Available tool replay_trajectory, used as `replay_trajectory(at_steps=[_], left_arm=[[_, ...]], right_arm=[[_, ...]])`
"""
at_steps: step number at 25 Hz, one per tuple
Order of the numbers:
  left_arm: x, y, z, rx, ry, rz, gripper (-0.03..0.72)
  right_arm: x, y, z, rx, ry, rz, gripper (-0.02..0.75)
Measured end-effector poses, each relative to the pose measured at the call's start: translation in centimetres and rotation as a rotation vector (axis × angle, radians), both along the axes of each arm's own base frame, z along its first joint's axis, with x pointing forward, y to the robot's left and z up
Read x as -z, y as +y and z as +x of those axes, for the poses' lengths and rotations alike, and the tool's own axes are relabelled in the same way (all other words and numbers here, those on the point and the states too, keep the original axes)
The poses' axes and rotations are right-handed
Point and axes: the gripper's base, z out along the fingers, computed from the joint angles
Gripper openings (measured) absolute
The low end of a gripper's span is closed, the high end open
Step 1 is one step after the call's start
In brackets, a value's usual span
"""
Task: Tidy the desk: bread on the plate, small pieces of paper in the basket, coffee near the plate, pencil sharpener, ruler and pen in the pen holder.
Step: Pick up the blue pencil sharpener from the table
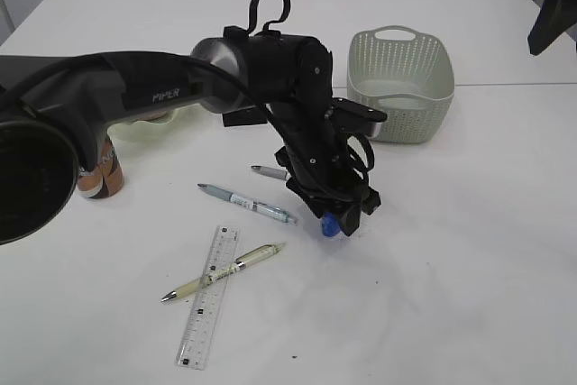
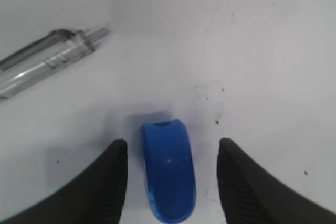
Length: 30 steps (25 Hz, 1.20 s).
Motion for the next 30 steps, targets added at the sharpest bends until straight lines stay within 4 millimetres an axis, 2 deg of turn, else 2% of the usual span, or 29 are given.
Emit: replay_trajectory(at_steps=[4,9,12,17,22,30], left_arm=[[0.0,0.0,0.0,0.0,0.0,0.0,0.362],[0.0,0.1,0.0,0.004,-0.007,0.008,0.218],[0.0,0.1,0.1,0.007,-0.01,0.012,0.176],[0.0,0.2,0.1,0.011,-0.012,0.02,0.158],[-0.3,0.3,-0.1,0.018,-0.004,0.034,0.158],[-4.0,0.9,-0.7,0.005,0.001,0.037,0.158]], right_arm=[[0.0,0.0,0.0,0.0,0.0,0.0,0.372],[0.0,0.0,0.0,0.0,0.0,0.0,0.372],[0.0,0.0,0.0,0.0,0.0,0.0,0.372],[-0.1,0.0,0.0,0.0,-0.004,0.0,0.372],[-1.1,0.0,0.1,0.0,-0.037,0.001,0.372],[-1.4,0.0,0.2,0.0,-0.048,0.001,0.372]])
